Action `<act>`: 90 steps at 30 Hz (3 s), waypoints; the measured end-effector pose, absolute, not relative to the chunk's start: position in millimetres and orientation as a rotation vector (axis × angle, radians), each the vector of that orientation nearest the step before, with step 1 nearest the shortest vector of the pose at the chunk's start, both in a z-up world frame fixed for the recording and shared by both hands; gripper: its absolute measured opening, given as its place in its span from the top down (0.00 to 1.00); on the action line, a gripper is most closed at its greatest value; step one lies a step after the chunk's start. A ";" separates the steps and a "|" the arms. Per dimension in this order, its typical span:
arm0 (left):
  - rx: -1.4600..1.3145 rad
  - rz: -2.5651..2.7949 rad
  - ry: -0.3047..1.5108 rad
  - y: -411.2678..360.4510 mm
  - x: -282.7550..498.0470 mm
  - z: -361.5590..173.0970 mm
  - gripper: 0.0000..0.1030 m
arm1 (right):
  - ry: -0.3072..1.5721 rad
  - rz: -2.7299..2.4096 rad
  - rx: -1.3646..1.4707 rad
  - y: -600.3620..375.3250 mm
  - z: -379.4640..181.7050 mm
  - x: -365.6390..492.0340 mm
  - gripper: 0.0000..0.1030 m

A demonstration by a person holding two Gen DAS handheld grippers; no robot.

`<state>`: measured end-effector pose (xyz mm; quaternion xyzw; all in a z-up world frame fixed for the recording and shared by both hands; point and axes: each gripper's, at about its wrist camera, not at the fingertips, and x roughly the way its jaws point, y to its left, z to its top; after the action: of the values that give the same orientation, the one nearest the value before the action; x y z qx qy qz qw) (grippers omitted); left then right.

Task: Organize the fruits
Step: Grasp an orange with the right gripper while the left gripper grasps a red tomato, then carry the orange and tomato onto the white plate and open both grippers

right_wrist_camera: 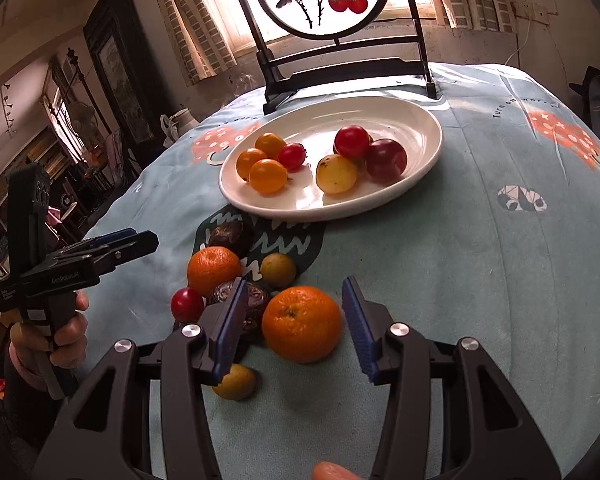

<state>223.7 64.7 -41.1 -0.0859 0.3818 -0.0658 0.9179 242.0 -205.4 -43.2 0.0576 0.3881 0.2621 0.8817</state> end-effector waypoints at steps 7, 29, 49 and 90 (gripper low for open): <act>-0.168 -0.127 0.774 62.8 222.9 -39.7 0.09 | 0.850 0.540 0.100 -203.8 -52.4 240.4 0.52; -0.133 -0.248 0.813 42.4 221.9 -44.7 0.12 | 0.881 0.497 0.150 -215.7 -59.1 249.0 0.56; -0.035 -0.471 0.953 2.5 221.5 -67.1 0.59 | 0.897 0.457 0.171 -223.9 -62.0 253.0 0.56; -0.040 -0.380 0.773 -13.9 322.1 -3.7 0.71 | 0.699 0.457 0.210 -206.8 -20.9 323.7 0.56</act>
<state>322.1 -13.9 -3.7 -0.0192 0.3748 -0.1840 0.9084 323.7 -206.8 -20.9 0.1016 0.3387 0.2214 0.9088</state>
